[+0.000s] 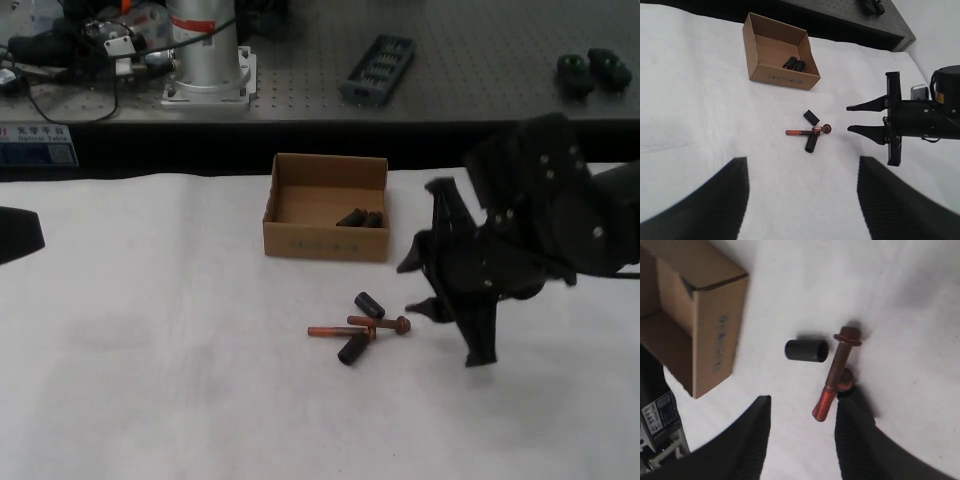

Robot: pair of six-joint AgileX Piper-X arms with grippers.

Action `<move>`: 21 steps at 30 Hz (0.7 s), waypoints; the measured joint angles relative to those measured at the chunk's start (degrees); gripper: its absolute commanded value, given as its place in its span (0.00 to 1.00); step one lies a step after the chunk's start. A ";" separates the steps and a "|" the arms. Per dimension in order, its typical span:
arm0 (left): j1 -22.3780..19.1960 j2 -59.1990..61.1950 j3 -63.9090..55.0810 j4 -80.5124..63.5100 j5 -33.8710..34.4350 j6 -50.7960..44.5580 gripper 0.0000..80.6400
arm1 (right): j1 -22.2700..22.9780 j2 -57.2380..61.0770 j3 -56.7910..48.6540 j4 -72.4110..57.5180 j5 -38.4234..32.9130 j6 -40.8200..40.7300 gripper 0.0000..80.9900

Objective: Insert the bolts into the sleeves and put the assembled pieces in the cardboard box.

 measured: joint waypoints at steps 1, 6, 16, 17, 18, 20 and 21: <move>0.00 0.00 0.00 0.00 0.00 0.00 0.58 | 0.00 0.37 0.00 0.00 -0.05 0.84 0.41; 0.00 0.00 0.00 0.00 0.00 0.00 0.58 | 0.00 1.53 0.00 0.00 -0.18 3.87 0.41; 0.00 0.00 0.00 0.00 0.00 0.00 0.58 | 0.00 5.69 0.00 -4.36 -1.88 5.79 0.41; 0.00 0.00 0.00 0.00 0.00 0.00 0.58 | 0.00 6.04 0.00 -4.99 -2.03 5.78 0.41; 0.00 0.00 0.00 0.00 0.00 0.00 0.58 | 0.00 6.26 0.00 -6.04 -2.40 5.93 0.41; 0.00 0.00 0.00 0.00 0.00 0.00 0.58 | 0.00 6.74 0.00 -6.49 -2.61 5.92 0.41; 0.00 0.00 0.00 0.00 0.00 0.00 0.58 | 0.00 6.92 0.00 -6.63 -2.58 6.07 0.41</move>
